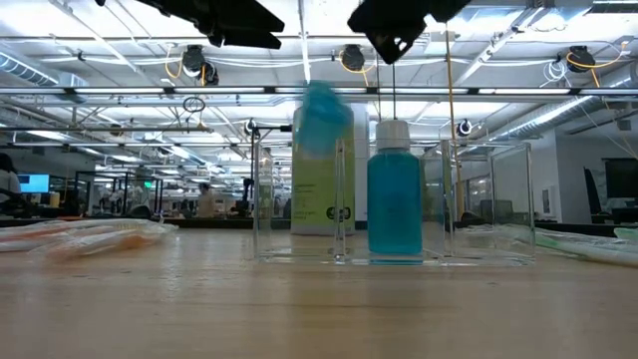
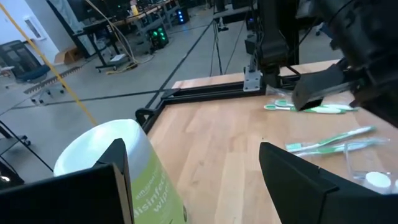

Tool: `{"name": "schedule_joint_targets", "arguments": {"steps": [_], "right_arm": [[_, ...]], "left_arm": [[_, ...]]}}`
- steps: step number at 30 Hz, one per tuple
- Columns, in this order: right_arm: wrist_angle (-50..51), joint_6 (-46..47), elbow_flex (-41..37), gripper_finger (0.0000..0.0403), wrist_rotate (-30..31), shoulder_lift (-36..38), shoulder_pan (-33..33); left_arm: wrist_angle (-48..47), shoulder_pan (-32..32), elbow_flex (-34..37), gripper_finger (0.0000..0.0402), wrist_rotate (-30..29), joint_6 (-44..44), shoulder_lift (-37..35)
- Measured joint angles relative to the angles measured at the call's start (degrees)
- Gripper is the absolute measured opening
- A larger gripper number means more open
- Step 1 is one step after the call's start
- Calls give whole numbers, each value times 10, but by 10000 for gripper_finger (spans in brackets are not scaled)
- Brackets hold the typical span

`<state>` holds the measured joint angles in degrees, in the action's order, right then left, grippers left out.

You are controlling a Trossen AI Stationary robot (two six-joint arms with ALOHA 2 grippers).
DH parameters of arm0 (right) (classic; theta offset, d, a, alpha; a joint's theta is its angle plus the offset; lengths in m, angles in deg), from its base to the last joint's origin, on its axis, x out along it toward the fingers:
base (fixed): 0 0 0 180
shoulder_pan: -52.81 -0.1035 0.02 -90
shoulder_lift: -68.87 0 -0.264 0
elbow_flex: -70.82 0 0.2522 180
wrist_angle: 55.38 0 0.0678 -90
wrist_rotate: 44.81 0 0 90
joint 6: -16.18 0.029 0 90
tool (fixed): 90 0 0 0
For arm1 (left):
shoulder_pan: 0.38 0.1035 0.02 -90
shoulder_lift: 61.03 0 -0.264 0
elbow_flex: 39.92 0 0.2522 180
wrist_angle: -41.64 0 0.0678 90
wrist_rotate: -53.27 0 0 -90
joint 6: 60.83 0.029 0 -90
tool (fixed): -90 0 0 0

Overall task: Pick & Place toothbrushing station
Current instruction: Put the mouthwash into the middle center of the transparent organizer

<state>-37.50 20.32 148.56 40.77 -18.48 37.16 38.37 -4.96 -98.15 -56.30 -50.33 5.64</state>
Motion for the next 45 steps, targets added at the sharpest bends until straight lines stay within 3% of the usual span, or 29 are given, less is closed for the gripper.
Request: {"name": "schedule_joint_targets", "arguments": {"steps": [7,10,17,20,27,31,45], "right_arm": [[2,-35,-19,19,1,0,6],[6,-48,-19,22,-1,7,7],[-5,-68,-19,19,-5,20,7],[-3,-84,-19,48,-2,19,7],[-66,-28,-15,190,0,-50,26],[-63,-6,-6,242,3,-89,44],[-108,30,10,248,-50,-170,58]], "left_arm": [[-4,0,0,225,0,15,0],[-36,2,0,225,-1,-18,0],[-88,3,1,225,87,-78,28],[-82,-4,0,225,91,-78,43],[-84,-6,0,225,90,-92,70],[-89,-7,1,225,91,-96,73],[-89,-7,1,225,90,-93,72]]}}
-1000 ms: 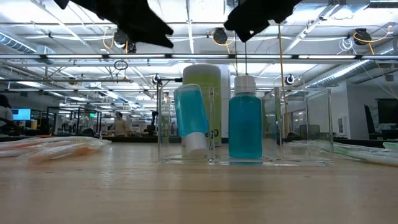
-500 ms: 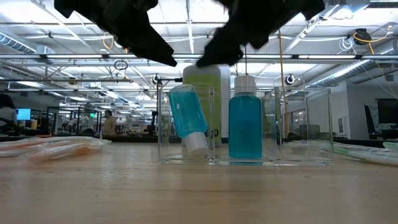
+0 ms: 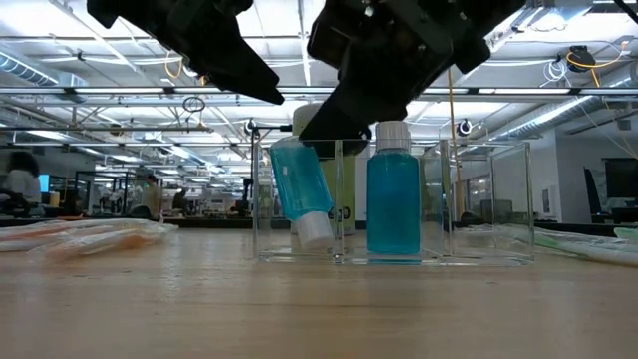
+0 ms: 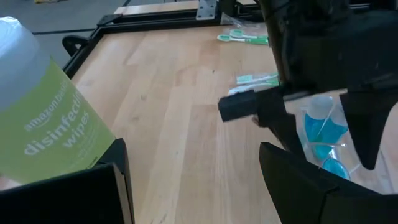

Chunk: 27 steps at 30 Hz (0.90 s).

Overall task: Pick & Place toothbrushing station
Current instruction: Put the mouthwash into the middle center of the transparent organizer

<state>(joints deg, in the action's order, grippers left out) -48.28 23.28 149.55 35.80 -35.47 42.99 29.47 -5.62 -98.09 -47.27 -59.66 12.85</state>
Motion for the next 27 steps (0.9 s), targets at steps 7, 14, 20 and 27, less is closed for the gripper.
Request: {"name": "schedule_joint_targets", "arguments": {"steps": [7,14,20,27], "right_arm": [[-3,12,2,234,-12,0,-5],[1,7,2,185,-30,1,-22],[11,7,2,143,-30,11,-23],[17,1,2,112,-29,20,-27]], "left_arm": [[1,0,0,225,-1,6,0],[1,2,0,225,-14,15,0],[1,2,0,225,-46,14,0],[1,2,0,225,-50,13,0]]}}
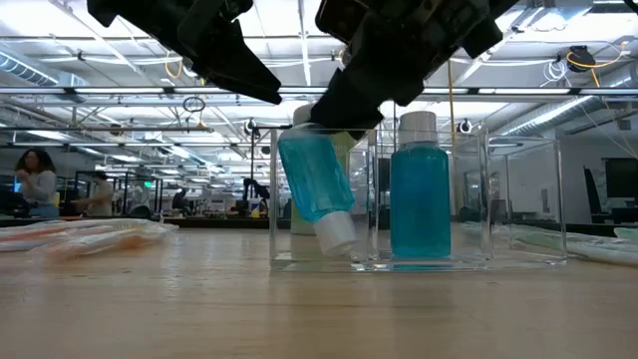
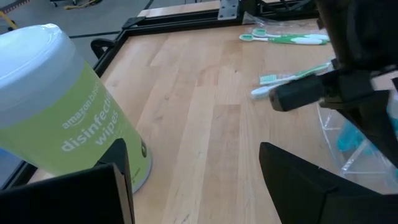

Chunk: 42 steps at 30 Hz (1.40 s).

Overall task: Pick & Place toothbrushing station
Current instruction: Put the mouthwash into the middle center of the transparent organizer

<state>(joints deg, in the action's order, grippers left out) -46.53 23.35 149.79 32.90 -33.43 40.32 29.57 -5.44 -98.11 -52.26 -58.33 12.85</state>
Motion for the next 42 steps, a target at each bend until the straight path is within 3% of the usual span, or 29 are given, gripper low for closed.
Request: {"name": "schedule_joint_targets", "arguments": {"steps": [11,17,25,29,35,37,42], "right_arm": [[8,-8,0,55,-23,1,0],[34,-8,0,50,-43,13,-1],[73,-34,0,103,-35,48,-9],[116,-40,16,132,15,53,-26],[332,-79,148,187,144,35,-54],[368,-72,184,203,148,19,-54],[378,-57,215,235,92,-23,-51]], "left_arm": [[1,0,0,225,0,2,0],[0,0,0,225,0,-5,0],[0,0,0,225,0,-12,0],[1,0,0,225,0,-11,0],[2,0,0,225,0,-13,0],[2,0,0,225,0,-13,0],[4,2,0,225,0,-13,0]]}}
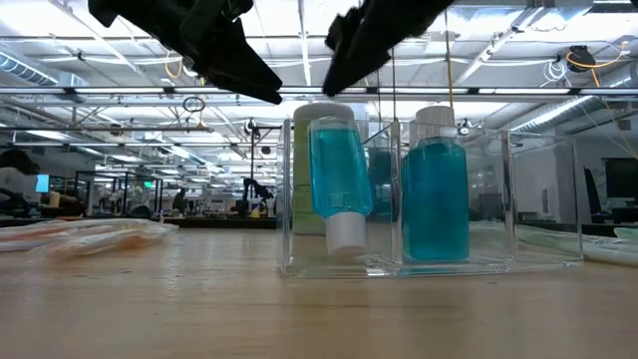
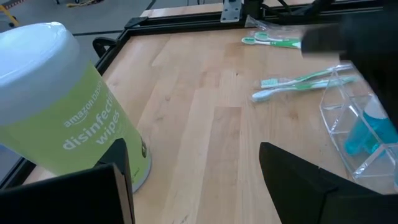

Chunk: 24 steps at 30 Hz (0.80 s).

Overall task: Pick & Place toothbrushing station
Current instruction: Put the mouthwash into the middle center of the transparent organizer

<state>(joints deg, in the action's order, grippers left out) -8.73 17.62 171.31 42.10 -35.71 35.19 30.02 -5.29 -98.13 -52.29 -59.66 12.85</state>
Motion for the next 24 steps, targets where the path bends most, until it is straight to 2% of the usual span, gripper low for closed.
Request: {"name": "schedule_joint_targets", "arguments": {"steps": [6,18,21,24], "right_arm": [[-6,-17,-2,246,-5,-30,0],[-47,-19,-1,227,-88,-35,8],[-57,-32,-1,224,-85,-35,8],[-75,-49,-1,224,-54,-35,13]], "left_arm": [[-1,0,0,225,0,0,0],[-2,1,0,225,0,7,0],[-2,2,0,225,0,11,0],[-2,6,0,225,0,10,0]]}}
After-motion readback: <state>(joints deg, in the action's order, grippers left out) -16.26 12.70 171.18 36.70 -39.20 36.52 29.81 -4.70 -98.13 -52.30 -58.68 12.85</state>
